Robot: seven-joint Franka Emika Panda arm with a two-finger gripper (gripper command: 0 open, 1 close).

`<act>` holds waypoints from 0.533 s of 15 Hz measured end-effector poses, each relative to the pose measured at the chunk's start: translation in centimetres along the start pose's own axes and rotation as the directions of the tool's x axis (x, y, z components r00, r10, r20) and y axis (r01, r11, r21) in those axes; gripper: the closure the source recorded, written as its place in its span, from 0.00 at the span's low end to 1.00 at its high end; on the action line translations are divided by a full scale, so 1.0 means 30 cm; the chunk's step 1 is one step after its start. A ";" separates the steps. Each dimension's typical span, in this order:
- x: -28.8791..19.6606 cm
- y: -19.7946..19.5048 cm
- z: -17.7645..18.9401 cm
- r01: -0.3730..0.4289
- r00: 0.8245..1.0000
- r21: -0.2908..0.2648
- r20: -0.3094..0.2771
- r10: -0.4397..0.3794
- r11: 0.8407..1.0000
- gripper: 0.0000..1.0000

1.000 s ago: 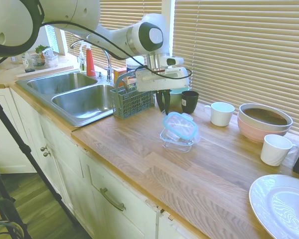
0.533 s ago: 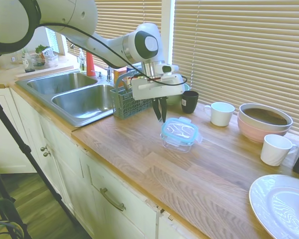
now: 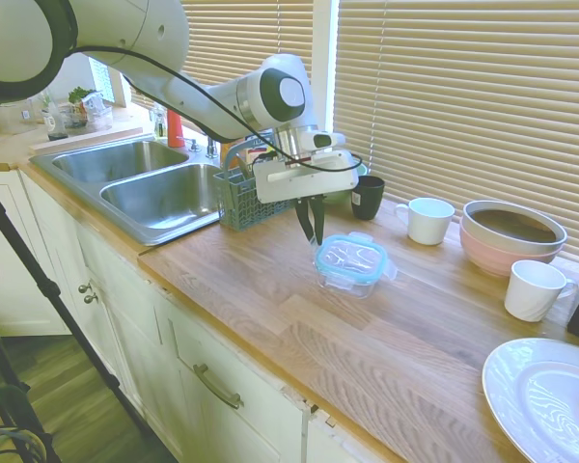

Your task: Cover the lid of the food container

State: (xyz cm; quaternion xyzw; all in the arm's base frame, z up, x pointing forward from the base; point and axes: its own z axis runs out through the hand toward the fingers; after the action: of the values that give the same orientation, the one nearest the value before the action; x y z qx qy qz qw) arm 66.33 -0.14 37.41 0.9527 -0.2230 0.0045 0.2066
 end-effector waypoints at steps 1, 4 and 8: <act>0.002 -0.001 0.001 -0.012 1.000 0.006 -0.001 0.012 1.000 1.00; 0.010 0.004 0.008 -0.051 0.999 0.030 0.006 0.050 0.998 0.00; 0.020 0.013 0.017 -0.103 0.994 0.060 0.027 0.102 0.993 0.00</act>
State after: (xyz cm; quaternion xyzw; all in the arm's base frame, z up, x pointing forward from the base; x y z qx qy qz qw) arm 66.66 -0.91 37.16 0.9459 -0.2738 0.0104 0.1738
